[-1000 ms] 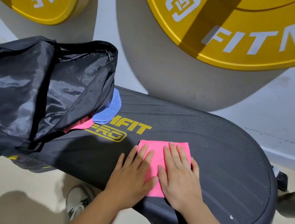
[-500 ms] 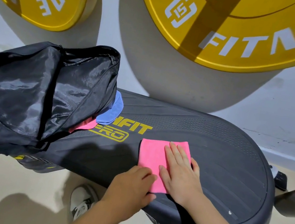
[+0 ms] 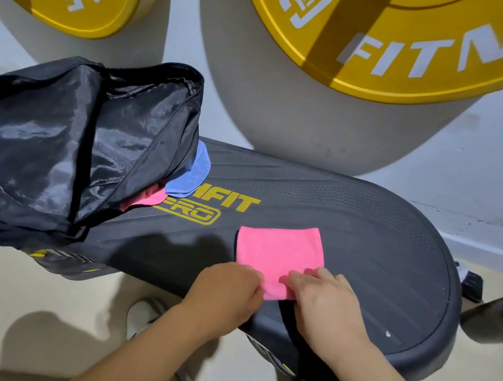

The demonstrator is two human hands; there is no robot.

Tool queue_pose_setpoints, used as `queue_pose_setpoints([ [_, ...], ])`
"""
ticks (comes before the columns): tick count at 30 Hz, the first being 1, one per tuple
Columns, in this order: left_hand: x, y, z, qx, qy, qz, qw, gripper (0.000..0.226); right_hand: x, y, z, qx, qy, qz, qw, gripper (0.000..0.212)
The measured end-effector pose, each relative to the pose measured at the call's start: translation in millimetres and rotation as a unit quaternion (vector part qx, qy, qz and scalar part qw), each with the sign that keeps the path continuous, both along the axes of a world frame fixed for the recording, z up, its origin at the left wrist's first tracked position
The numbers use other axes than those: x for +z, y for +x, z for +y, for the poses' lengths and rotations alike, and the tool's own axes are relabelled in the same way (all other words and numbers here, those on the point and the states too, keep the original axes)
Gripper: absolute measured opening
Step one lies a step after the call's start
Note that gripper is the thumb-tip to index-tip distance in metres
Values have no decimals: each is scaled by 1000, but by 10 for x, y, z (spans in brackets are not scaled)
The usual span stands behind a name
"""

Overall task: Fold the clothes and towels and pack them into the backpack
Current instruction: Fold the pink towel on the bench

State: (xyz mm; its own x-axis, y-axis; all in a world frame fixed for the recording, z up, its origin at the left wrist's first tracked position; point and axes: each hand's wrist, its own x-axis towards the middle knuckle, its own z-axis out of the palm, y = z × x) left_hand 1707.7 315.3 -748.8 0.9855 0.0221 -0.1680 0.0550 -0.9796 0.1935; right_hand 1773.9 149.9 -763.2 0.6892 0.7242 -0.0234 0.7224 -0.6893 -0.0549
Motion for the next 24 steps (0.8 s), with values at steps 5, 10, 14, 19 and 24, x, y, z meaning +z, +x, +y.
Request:
queue_pose_setpoints([
  [5, 46, -309, -17, -107, -4, -18, 994, 21, 291, -93, -70, 99, -24, 123, 987, 19],
  [10, -175, -385, -1, -40, -57, -34, 997, 32, 201, -49, -180, 49, 32, 186, 981, 28],
  [14, -139, -300, 93, 92, -206, -18, 974, 22, 141, 62, -271, -4, 140, 315, 939, 18],
  [19, -172, -271, 95, 163, -262, -10, 951, 11, -14, 69, -312, -118, 276, 384, 873, 21],
  [24, -196, -205, 89, 257, -293, -50, 919, 13, -178, 18, -203, -251, 386, 358, 812, 7],
])
